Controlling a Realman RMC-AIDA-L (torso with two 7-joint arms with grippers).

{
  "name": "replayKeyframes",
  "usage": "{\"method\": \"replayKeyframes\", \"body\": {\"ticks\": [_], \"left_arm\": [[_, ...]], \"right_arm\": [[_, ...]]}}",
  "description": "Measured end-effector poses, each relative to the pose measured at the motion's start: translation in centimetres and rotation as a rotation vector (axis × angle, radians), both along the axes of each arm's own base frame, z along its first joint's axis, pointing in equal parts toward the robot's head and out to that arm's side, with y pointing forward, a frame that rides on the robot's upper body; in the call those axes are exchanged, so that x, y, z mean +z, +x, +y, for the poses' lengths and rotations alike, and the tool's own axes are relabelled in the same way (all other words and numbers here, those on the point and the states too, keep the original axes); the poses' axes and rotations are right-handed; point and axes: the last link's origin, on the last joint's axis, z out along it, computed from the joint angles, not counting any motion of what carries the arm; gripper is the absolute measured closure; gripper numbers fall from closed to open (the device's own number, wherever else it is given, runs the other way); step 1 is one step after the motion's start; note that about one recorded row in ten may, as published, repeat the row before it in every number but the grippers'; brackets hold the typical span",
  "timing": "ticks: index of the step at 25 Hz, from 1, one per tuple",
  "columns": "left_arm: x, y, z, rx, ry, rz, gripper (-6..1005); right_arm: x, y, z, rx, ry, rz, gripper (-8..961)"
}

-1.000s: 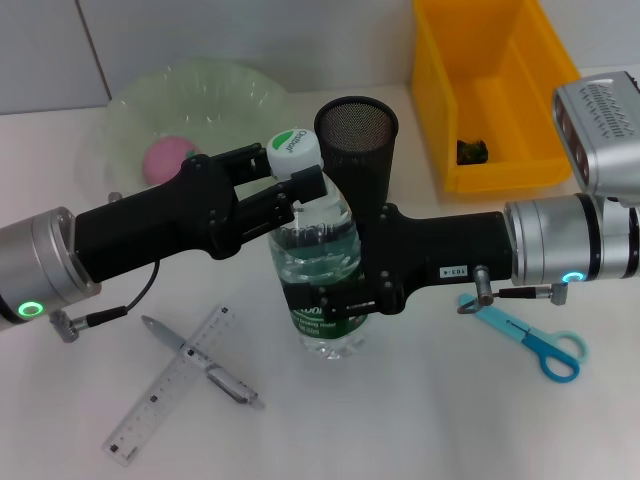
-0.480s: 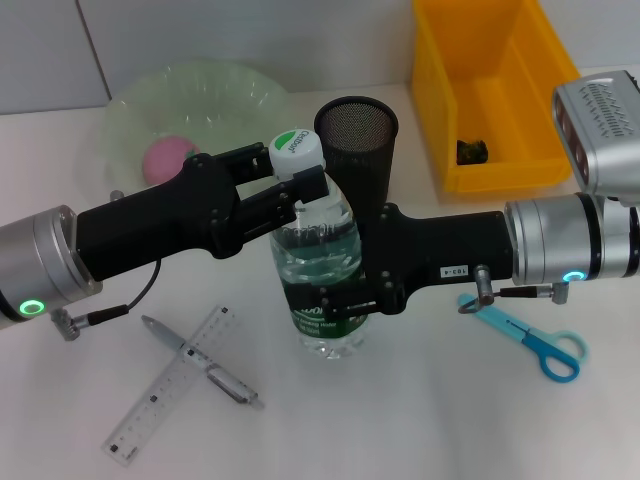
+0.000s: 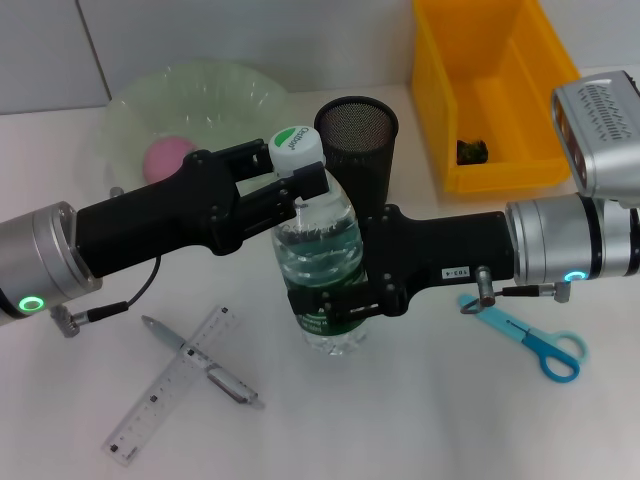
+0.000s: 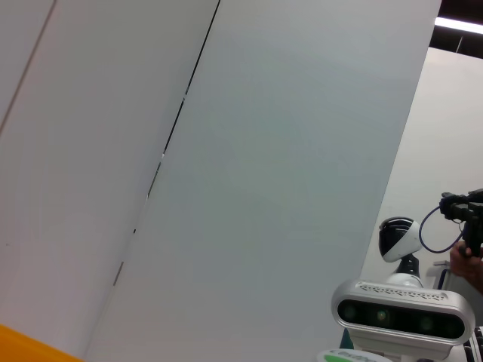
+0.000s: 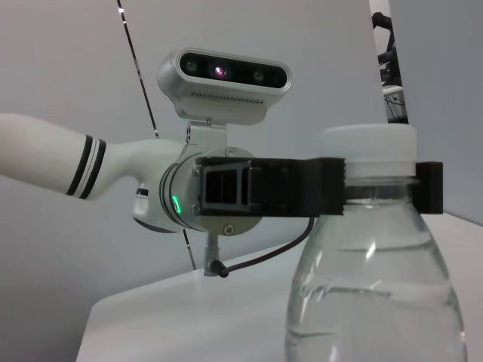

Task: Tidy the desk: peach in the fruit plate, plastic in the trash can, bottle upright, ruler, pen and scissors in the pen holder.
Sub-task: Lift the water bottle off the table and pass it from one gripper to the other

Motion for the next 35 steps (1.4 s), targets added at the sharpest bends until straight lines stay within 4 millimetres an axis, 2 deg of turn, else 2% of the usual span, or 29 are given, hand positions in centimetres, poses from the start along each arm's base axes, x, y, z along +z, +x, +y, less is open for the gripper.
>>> {"method": "replayKeyframes", "body": {"ticks": [15, 22, 35], "left_arm": [[0.2, 0.0, 0.2, 0.005, 0.011, -0.001, 549], [0.2, -0.1, 0.3, 0.011, 0.015, 0.004, 548], [0.1, -0.2, 0.5, 0.021, 0.022, 0.012, 557]], "right_arm": [[0.1, 0.6, 0.0, -0.009, 0.005, -0.034, 148], [1.3, 0.9, -0.2, -0.011, 0.027, -0.049, 148], [2.2, 1.2, -0.5, -0.018, 0.009, -0.062, 148]]}}
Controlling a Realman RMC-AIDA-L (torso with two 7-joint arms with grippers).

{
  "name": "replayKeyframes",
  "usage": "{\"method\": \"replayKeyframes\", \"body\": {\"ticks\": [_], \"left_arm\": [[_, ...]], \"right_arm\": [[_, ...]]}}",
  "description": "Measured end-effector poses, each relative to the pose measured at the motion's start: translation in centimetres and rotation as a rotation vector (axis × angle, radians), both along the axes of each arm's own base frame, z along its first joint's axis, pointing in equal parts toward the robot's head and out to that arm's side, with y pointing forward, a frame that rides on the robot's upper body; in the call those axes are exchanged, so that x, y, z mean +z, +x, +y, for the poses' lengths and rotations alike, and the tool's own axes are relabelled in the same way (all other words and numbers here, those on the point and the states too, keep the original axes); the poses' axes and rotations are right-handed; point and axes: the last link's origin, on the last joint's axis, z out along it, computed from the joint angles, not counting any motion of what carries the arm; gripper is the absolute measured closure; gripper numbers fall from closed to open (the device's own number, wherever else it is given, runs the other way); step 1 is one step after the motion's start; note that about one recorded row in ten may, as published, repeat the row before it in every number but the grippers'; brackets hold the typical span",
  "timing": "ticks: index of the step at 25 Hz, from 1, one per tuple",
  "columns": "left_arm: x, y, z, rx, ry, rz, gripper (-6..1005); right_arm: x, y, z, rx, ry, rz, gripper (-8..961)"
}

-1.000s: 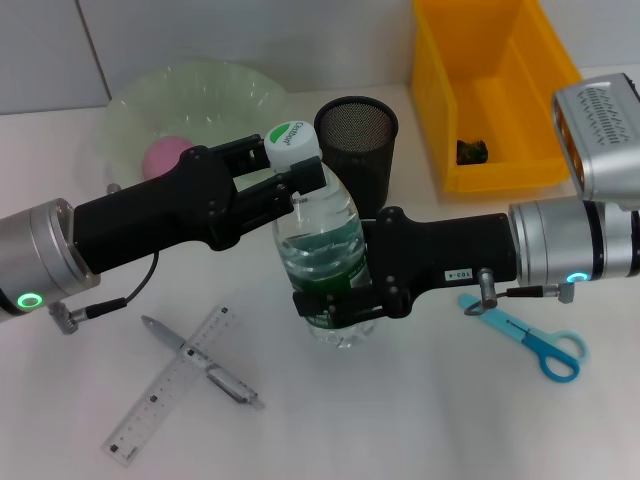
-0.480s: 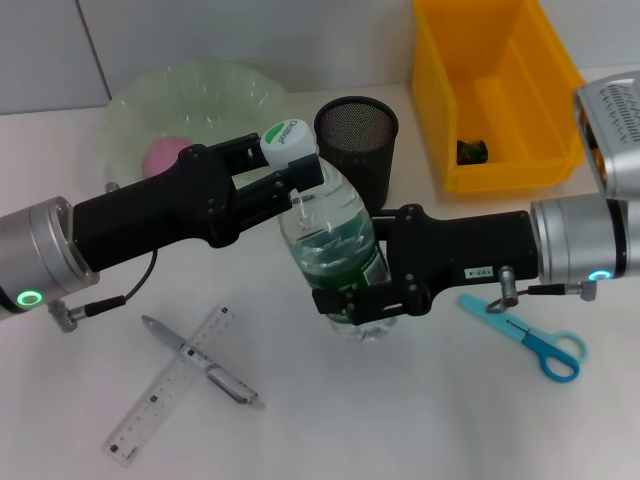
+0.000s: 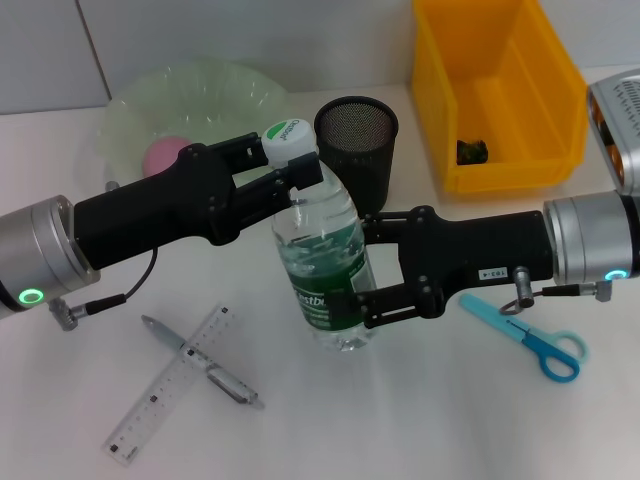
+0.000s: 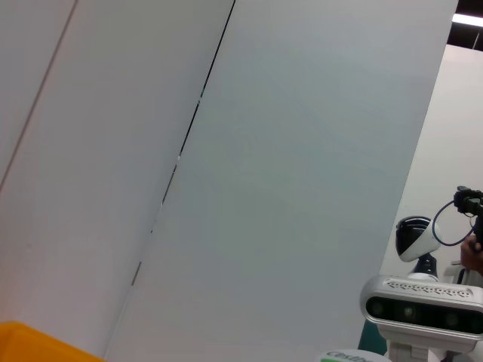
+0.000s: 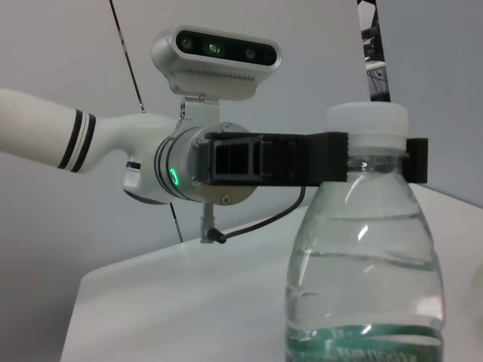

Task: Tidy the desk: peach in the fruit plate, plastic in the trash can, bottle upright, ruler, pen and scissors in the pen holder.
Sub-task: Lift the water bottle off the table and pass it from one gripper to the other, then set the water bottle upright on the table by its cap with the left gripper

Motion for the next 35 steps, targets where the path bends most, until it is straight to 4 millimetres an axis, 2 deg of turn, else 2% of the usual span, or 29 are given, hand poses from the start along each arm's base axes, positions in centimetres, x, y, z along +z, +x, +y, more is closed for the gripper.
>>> {"method": "replayKeyframes", "body": {"ticks": [9, 14, 22, 27, 35], "left_arm": [[0.0, -0.1, 0.1, 0.008, 0.008, 0.008, 557], [0.1, -0.7, 0.3, 0.024, 0.046, 0.024, 558], [1.0, -2.3, 0.7, 0.072, 0.16, 0.04, 557], [1.3, -4.1, 0.7, 0.116, 0.294, 0.071, 559], [0.9, -5.7, 0.3, 0.167, 0.455, 0.071, 560]], "right_arm": [[1.2, 0.7, -0.4, -0.025, 0.018, -0.019, 148], [2.5, 1.9, -0.5, -0.075, 0.053, -0.011, 148], [4.4, 4.6, -0.5, -0.196, 0.13, -0.006, 147], [5.2, 5.9, -0.7, -0.258, 0.171, 0.021, 147], [5.4, 6.4, -0.9, -0.288, 0.189, 0.034, 147]]}}
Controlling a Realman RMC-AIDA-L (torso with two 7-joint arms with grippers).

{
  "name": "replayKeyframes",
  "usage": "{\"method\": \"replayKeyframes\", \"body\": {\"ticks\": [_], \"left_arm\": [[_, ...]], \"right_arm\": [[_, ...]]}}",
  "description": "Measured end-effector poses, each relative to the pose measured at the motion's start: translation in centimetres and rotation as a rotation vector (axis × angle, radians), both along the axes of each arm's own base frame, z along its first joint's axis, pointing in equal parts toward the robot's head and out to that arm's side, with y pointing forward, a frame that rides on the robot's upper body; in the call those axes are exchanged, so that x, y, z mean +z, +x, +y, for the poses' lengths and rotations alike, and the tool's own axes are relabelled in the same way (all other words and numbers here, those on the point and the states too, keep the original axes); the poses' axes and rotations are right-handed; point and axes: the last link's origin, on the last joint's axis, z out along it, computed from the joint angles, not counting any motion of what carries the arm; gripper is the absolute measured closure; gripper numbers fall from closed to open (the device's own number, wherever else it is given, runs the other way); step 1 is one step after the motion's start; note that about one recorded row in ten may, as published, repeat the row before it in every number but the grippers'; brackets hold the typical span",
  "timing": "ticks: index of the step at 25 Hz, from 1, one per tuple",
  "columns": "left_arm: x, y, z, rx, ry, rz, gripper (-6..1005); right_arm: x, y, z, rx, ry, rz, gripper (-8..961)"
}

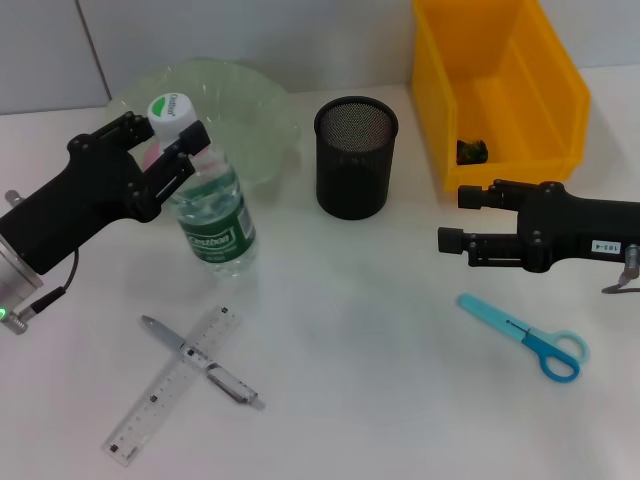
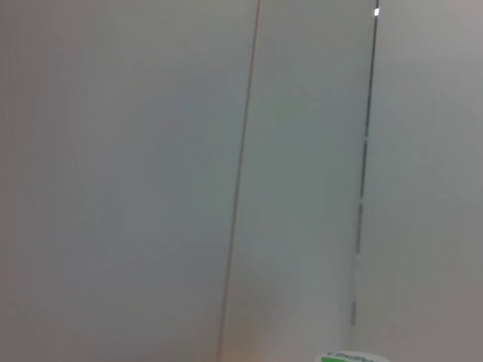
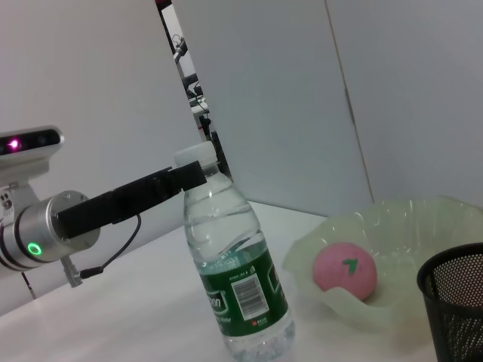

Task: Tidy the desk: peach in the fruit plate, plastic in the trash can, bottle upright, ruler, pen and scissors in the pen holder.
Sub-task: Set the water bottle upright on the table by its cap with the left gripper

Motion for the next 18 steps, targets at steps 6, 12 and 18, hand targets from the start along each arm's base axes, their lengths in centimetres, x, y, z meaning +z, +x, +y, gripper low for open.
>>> {"method": "replayKeyframes", "body": {"ticks": [6, 12, 18], "left_arm": [[-0.4, -0.7, -0.1, 0.031, 0.045, 0.021, 561], [-1.0, -1.6, -0.1, 0.077, 0.106, 0.062, 560], [-1.3, -1.9, 0.1, 0.094, 0.127, 0.084, 560]], "right_arm": [[-0.1, 0.1, 0.0, -0.017, -0.002, 0.005, 147], [-0.2, 0.1, 0.0, -0.021, -0.004, 0.009, 147], [-0.2, 0.1, 0.0, -0.021, -0.004, 0.01, 148]]}}
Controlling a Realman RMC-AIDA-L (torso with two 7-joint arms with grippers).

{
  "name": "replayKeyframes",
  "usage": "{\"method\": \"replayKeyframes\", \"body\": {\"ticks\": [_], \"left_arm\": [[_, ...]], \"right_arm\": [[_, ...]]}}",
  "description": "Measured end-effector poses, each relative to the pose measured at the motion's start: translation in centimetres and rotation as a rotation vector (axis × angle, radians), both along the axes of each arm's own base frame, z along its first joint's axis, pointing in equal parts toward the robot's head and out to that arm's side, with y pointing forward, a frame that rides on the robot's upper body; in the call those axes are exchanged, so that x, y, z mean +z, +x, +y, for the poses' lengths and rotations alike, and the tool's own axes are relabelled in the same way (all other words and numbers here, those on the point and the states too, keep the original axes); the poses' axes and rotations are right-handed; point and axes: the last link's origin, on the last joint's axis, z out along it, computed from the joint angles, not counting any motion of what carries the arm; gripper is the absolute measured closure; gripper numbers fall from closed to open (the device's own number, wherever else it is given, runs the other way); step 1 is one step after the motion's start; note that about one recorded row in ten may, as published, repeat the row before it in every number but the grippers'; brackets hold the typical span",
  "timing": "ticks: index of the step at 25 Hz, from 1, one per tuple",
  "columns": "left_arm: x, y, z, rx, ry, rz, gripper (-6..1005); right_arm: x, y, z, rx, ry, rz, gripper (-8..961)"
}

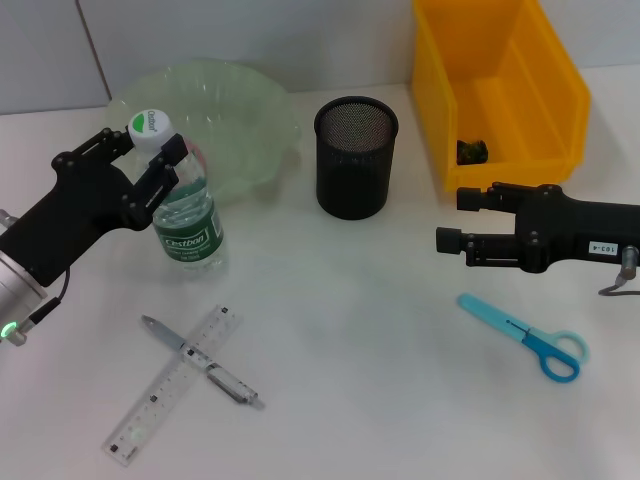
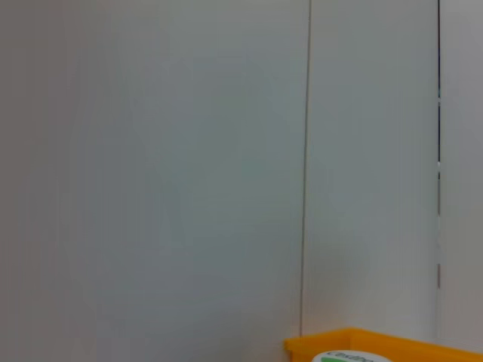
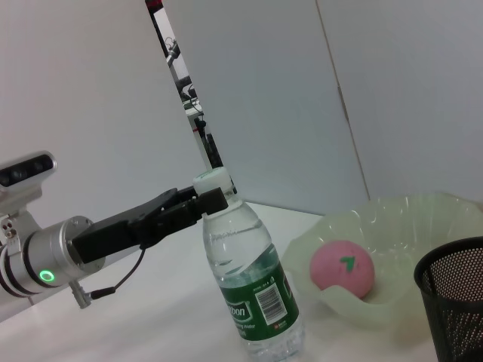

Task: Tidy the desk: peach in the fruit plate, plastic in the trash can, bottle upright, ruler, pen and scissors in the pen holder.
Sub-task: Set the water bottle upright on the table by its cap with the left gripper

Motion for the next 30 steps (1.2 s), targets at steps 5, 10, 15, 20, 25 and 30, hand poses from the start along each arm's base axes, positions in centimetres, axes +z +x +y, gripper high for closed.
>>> {"method": "replayKeyframes", "body": {"ticks": [5, 10, 15, 20, 25, 30], "left_arm": [[-0.19, -0.2, 0.01, 0.01, 0.018, 0.016, 560], [-0.35, -0.31, 0.15, 0.022, 0.014, 0.024, 561], [-0.59, -0.28, 0.2, 0.027, 0.006, 0.025, 561], [-0.61, -0.29, 0.23, 0.029, 0.006, 0.026, 561], [-0.63, -0.31, 0.23, 0.03, 0.005, 0.028, 560], [-0.66, -0.33, 0.21, 0.031, 0.003, 0.029, 543]], "right_arm": [[0.0, -0.02, 0.01, 0.0, 0.0, 0.0, 147], [-0.03, -0.08, 0.05, 0.003, -0.002, -0.001, 147], [-0.29, -0.12, 0.03, 0.01, -0.021, -0.018, 148], [-0.58, 0.09, -0.14, 0.016, -0.051, -0.052, 148], [-0.59, 0.28, -0.15, 0.013, -0.055, -0.067, 147], [-0.52, 0.36, -0.12, 0.012, -0.053, -0.07, 148]]}}
